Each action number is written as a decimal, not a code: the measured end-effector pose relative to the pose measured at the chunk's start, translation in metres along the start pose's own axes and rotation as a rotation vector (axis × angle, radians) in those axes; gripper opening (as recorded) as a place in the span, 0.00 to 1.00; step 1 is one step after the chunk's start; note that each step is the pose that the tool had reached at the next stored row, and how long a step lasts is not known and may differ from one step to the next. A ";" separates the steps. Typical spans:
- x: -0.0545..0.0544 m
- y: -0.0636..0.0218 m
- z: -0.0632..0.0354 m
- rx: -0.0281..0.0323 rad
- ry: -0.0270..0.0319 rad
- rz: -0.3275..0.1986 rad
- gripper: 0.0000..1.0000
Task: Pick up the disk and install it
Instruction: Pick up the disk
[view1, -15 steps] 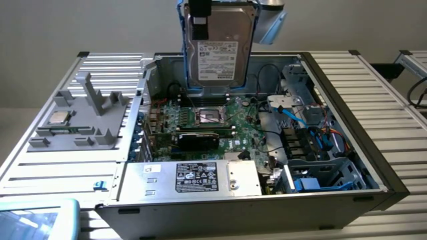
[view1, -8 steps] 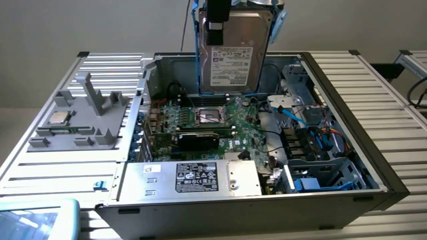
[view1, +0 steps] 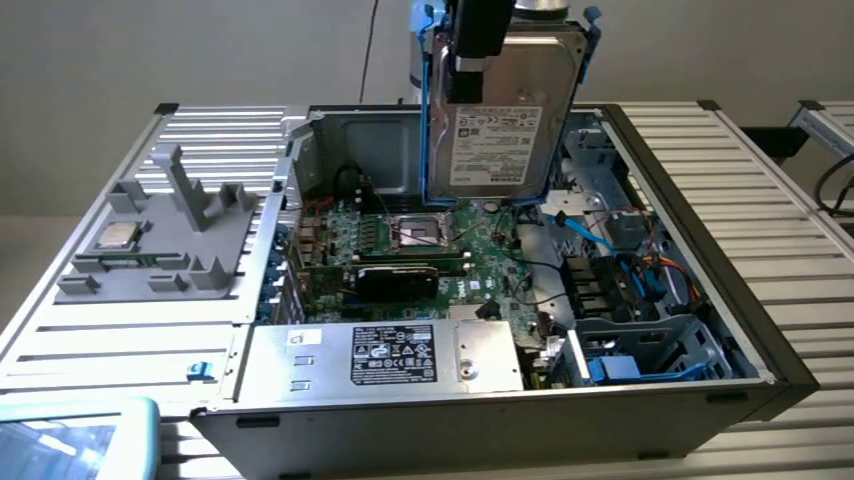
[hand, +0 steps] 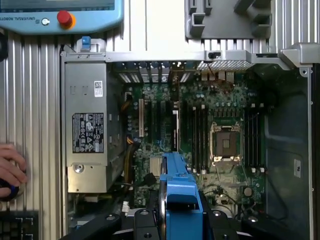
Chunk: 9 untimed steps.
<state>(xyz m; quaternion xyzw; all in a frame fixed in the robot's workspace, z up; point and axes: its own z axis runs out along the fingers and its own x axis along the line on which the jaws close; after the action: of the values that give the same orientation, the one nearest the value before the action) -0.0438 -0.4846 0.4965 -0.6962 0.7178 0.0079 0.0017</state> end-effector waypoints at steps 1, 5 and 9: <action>0.002 -0.0032 -0.0003 0.0000 0.0000 0.000 0.37; 0.010 -0.0150 -0.0025 0.0000 0.0000 0.000 0.37; 0.019 -0.0251 -0.0051 0.0000 0.0000 0.000 0.37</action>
<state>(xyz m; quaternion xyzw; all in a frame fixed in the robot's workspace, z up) -0.0192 -0.5043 0.5011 -0.6962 0.7178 0.0079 0.0018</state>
